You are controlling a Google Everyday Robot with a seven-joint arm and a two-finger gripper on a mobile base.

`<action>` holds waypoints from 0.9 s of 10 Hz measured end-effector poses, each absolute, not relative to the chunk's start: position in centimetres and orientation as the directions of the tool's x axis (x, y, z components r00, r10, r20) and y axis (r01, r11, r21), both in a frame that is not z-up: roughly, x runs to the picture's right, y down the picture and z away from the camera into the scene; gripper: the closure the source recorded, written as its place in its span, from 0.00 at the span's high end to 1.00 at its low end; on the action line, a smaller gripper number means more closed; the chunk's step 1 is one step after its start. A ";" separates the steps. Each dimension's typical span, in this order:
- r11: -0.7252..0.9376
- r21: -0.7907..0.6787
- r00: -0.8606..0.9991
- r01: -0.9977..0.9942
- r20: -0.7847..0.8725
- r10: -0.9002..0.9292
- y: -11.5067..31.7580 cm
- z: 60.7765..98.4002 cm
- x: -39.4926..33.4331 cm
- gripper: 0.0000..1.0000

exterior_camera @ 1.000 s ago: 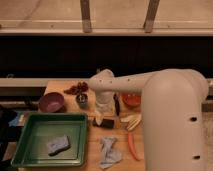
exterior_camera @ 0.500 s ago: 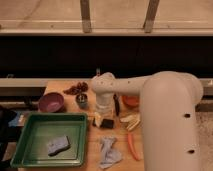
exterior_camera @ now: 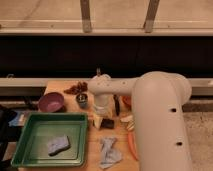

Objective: Place eraser in purple bowl

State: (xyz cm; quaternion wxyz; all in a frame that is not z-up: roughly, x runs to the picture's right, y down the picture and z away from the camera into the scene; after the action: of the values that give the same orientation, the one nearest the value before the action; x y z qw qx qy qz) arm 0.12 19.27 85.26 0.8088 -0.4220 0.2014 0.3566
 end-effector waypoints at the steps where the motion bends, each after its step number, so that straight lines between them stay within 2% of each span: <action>1: 0.393 -0.535 0.663 -0.748 -0.625 0.411 19.0 85.3 0.4 0.39; 5: 0.389 -0.523 0.651 -0.759 -0.625 0.430 18.7 85.1 0.6 0.02; 7: 0.378 -0.459 0.595 -0.804 -0.639 0.488 16.9 84.1 2.9 0.00; 9: 0.375 -0.390 0.542 -0.841 -0.623 0.565 12.8 81.7 4.5 0.00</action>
State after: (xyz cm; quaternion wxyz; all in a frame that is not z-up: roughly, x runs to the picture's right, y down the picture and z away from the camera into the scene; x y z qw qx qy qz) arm 4.52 12.83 81.67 0.8055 -0.3493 0.1975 0.4362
